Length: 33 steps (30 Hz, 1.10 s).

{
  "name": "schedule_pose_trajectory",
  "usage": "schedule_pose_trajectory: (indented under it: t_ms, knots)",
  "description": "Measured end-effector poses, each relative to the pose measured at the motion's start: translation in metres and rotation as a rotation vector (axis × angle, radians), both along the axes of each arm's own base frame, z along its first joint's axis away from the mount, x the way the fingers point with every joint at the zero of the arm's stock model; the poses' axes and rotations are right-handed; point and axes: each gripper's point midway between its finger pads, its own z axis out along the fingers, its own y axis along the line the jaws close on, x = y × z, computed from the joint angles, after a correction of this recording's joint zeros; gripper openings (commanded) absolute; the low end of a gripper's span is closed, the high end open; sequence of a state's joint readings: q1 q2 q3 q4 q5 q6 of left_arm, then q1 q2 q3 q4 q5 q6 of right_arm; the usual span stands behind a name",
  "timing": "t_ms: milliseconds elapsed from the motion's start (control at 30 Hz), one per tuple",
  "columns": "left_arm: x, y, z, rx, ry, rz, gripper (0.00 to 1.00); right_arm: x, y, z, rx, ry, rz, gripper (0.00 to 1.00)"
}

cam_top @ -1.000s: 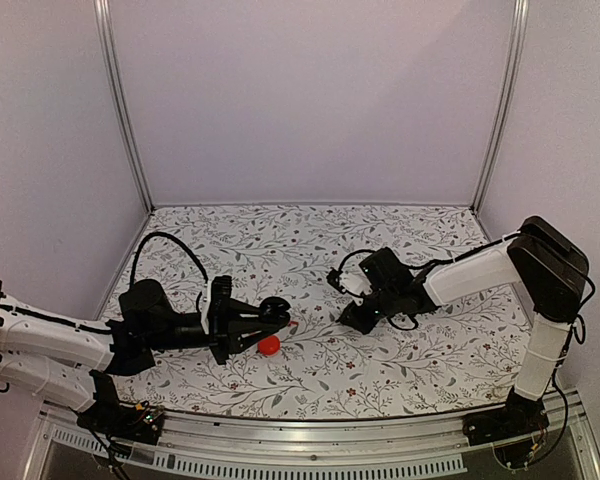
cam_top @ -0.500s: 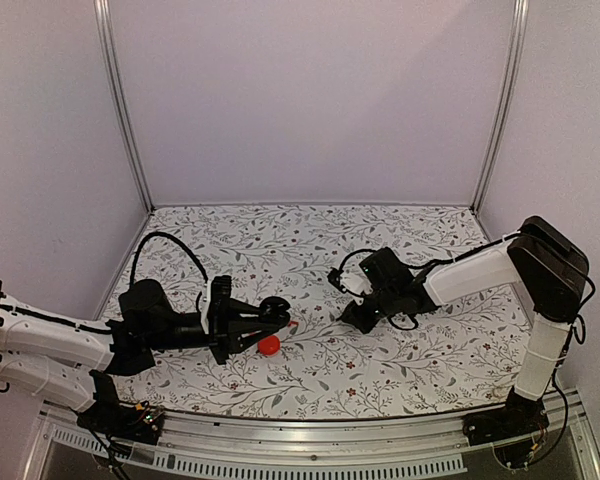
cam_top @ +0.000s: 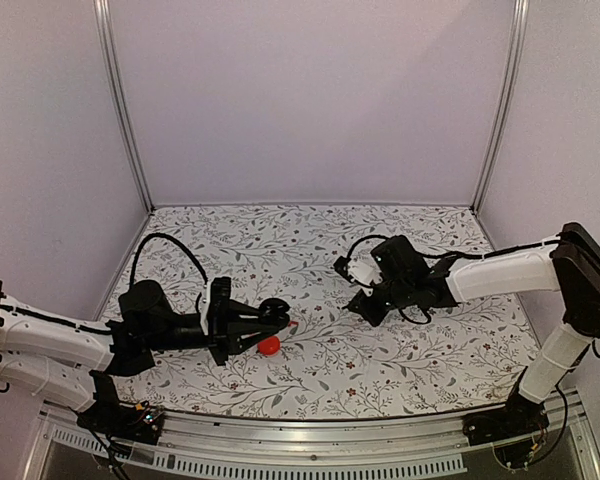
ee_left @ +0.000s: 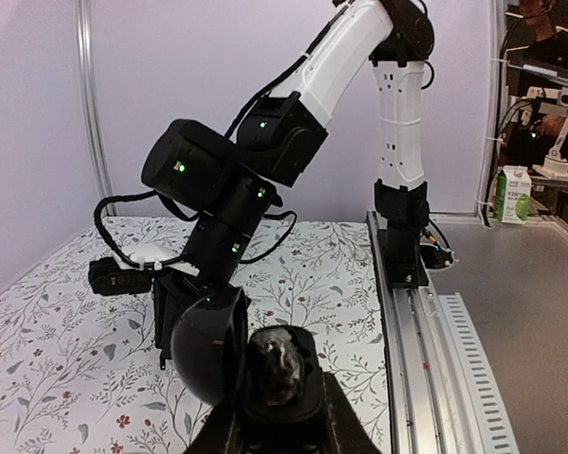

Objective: Insert the wireless bluetooth earbuds into the charging case
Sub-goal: Pick up the right earbud from the center of the board.

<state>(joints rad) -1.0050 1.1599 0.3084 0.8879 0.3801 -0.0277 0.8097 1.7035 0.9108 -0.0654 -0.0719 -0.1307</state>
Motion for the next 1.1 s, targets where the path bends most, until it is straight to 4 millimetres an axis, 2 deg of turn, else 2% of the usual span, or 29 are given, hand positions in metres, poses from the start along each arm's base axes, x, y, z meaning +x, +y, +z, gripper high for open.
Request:
schedule_pose_trajectory:
  t_ms: [133, 300, 467, 633, 800, 967, 1100]
  knots:
    - [-0.002, 0.001, -0.004, 0.006, 0.003, -0.004, 0.00, -0.007, 0.006, 0.036, 0.011, -0.077, 0.031, 0.09]
    - [-0.003, 0.002, -0.004, 0.006, -0.007, -0.008, 0.00, -0.028, 0.026, 0.098, 0.036, -0.217, 0.097, 0.09]
    - [-0.011, 0.005, -0.006, -0.003, -0.022, -0.044, 0.00, -0.062, 0.039, 0.163, 0.096, -0.373, 0.176, 0.09]
    - [-0.024, 0.012, 0.000, -0.022, -0.087, -0.092, 0.00, -0.100, 0.044, 0.206, 0.147, -0.494, 0.272, 0.09]
    - [-0.034, 0.016, 0.015, -0.055, -0.150, -0.126, 0.00, -0.138, 0.050, 0.231, 0.165, -0.606, 0.382, 0.08]
    - [-0.039, 0.016, 0.012, -0.041, -0.158, -0.159, 0.00, -0.173, 0.061, 0.232, 0.115, -0.698, 0.496, 0.08]
    - [-0.042, 0.014, 0.011, -0.028, -0.161, -0.178, 0.00, -0.193, 0.069, 0.234, 0.077, -0.764, 0.564, 0.08]
